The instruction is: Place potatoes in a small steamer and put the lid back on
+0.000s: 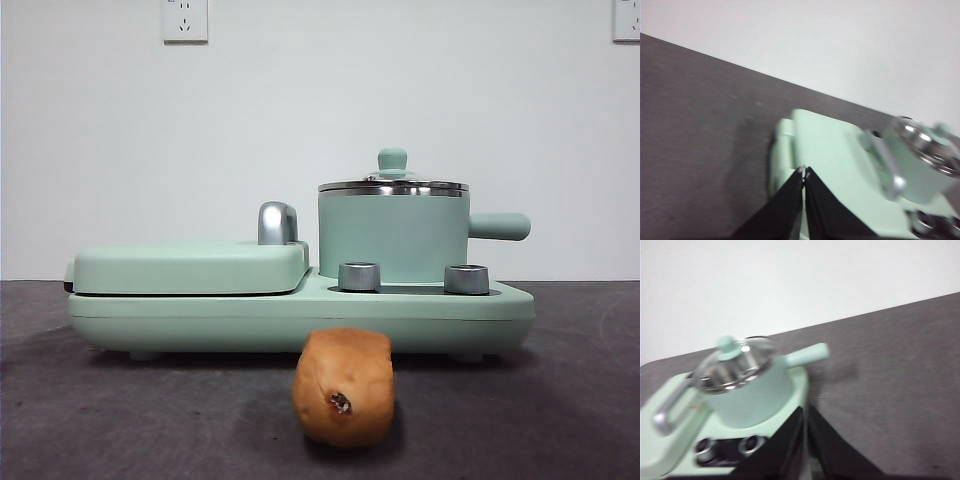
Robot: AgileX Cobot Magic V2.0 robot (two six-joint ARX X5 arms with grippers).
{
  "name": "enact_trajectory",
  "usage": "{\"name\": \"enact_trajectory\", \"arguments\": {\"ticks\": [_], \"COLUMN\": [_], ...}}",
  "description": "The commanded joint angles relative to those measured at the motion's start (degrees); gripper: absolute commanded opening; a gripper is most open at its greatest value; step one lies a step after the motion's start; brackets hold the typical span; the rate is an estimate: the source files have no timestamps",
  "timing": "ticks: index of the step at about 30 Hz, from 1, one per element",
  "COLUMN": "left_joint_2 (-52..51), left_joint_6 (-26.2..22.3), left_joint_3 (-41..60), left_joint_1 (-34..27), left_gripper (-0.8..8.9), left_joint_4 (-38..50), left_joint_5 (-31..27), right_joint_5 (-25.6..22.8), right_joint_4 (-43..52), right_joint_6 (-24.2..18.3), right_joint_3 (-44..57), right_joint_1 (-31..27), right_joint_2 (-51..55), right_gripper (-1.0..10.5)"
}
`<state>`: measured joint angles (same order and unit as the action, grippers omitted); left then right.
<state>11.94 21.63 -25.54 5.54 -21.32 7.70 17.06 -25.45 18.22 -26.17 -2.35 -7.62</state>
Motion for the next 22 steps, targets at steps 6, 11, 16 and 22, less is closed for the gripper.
{"name": "enact_trajectory", "arguments": {"ticks": [6, 11, 16, 22], "left_joint_2": [12.74, 19.54, 24.15, 26.99], "left_joint_6": [-6.62, -10.75, -13.14, -13.42], "left_joint_3": [-14.45, -20.70, -24.20, -25.09], "left_joint_1": [0.22, 0.44, 1.81, 3.21], "left_gripper": [0.08, 0.08, 0.08, 1.66], "left_joint_4": [-5.64, -8.33, -9.18, -8.90], "left_joint_5": [12.83, 20.83, 24.20, 24.35], "right_joint_5": [11.61, 20.96, 28.57, 29.48], "right_joint_4": [-6.71, -7.76, -7.26, -7.19], "right_joint_6": [-5.14, -7.41, -8.22, -8.17], "right_joint_3": [-13.49, -20.35, -23.67, -24.20], "right_joint_1": [0.02, 0.02, 0.02, 0.02], "right_joint_2": [-10.14, -16.87, -21.57, -23.41], "right_gripper": [0.1, 0.1, 0.1, 0.2]}}
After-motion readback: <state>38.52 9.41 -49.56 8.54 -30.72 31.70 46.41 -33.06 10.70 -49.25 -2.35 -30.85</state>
